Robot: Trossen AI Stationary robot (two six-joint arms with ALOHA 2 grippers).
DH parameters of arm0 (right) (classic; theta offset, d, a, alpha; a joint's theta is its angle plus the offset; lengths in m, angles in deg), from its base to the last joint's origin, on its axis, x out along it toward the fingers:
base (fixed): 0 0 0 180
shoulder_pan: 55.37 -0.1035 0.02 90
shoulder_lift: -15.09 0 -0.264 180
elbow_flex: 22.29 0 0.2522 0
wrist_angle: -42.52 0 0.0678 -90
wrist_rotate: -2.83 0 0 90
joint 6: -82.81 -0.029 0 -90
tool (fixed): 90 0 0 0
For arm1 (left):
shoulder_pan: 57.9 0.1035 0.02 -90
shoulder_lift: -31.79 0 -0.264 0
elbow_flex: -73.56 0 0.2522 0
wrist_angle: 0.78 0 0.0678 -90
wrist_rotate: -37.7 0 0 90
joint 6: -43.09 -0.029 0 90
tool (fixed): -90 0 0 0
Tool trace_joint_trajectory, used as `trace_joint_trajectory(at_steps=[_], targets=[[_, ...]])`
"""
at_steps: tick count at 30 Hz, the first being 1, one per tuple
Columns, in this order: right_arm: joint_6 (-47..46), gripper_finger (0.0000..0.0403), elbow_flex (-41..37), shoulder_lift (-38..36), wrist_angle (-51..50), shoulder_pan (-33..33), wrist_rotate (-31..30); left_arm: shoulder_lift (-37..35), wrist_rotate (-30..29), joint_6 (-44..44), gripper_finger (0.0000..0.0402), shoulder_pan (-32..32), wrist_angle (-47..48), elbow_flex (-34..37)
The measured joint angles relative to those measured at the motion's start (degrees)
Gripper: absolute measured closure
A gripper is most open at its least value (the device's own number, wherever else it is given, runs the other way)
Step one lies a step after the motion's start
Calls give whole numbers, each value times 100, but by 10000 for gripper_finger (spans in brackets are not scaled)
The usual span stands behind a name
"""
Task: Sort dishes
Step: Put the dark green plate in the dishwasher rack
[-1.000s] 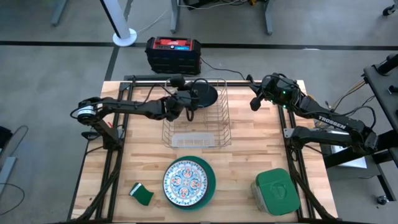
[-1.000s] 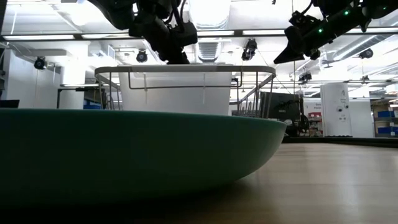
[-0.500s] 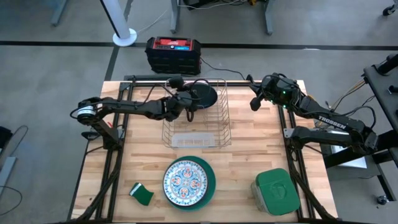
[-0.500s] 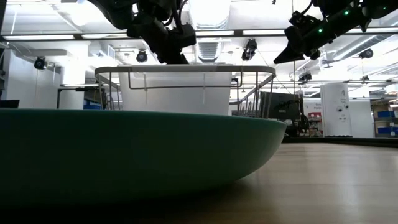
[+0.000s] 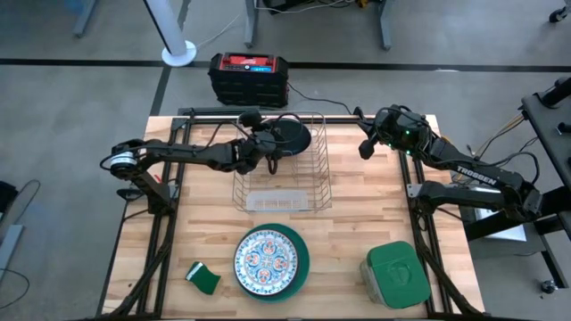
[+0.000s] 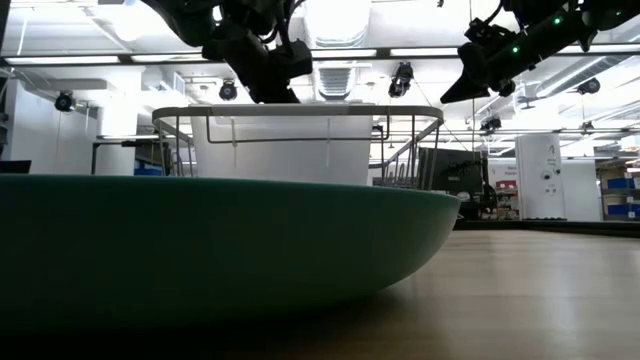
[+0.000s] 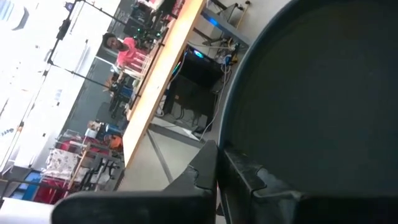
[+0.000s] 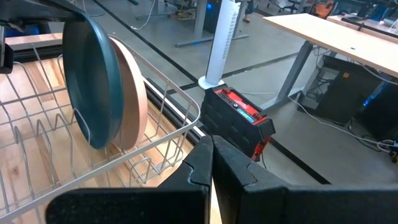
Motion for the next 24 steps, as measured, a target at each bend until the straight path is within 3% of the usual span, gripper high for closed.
trace_joint_trajectory(at_steps=[24], targets=[[-1, 403, 0, 0, -4, -2, 1, 23, -20, 126, 251, 0, 15, 17]])
